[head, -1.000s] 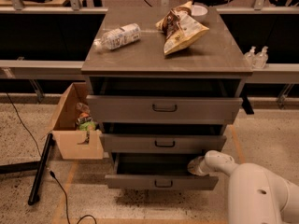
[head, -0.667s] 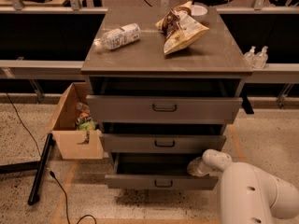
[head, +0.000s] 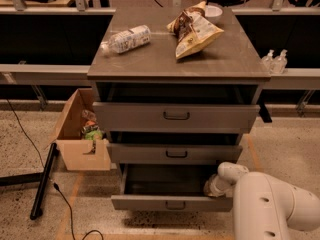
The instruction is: Open bottom drawer
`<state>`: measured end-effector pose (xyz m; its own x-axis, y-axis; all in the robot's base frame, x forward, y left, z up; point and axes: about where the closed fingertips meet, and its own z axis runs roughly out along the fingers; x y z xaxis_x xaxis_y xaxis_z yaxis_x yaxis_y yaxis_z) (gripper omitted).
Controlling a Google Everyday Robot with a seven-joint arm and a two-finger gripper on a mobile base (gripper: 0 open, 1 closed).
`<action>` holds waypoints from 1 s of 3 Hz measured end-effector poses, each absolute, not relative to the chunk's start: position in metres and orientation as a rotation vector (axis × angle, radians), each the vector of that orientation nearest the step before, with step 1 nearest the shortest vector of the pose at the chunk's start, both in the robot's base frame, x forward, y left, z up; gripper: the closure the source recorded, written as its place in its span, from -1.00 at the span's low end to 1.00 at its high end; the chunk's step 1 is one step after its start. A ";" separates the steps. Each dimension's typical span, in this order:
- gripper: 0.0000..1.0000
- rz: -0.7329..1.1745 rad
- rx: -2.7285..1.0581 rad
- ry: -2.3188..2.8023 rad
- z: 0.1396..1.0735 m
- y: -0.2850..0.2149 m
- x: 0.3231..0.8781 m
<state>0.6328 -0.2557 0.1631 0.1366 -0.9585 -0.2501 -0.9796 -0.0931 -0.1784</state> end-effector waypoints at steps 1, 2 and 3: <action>1.00 0.225 -2.154 1.948 0.161 -0.256 0.591; 1.00 0.368 -2.207 2.009 0.164 -0.260 0.540; 1.00 0.475 -2.230 2.042 0.167 -0.256 0.504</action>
Offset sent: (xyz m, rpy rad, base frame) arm -0.1508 -0.0105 0.0114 -0.0218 0.3966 0.0228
